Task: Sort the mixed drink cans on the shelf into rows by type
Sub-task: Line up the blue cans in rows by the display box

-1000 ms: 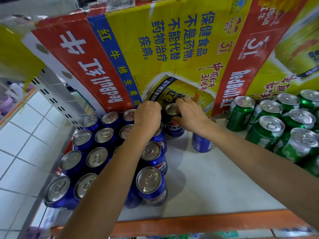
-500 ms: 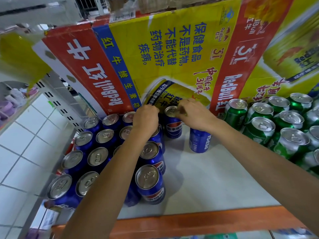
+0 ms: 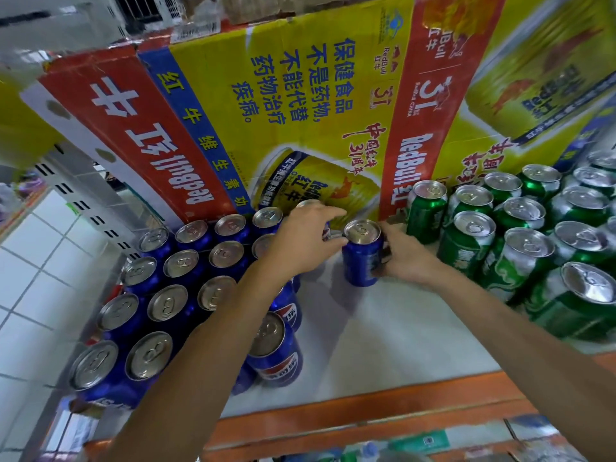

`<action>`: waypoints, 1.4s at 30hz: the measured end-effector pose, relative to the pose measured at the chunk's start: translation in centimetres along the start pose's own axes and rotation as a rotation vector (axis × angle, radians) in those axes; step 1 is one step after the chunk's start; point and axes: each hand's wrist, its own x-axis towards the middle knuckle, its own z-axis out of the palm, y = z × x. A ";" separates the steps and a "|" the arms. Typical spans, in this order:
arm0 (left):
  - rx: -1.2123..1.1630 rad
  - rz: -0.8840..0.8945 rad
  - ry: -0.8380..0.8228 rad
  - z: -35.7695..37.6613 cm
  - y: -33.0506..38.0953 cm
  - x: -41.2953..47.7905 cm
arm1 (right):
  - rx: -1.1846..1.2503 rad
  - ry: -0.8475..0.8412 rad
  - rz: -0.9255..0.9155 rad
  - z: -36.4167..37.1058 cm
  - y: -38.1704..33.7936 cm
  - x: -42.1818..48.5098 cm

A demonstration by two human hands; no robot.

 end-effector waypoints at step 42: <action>0.096 -0.101 0.056 -0.1 -2.4 -3.1 | -0.071 0.034 -0.088 7.4 -2.3 0.5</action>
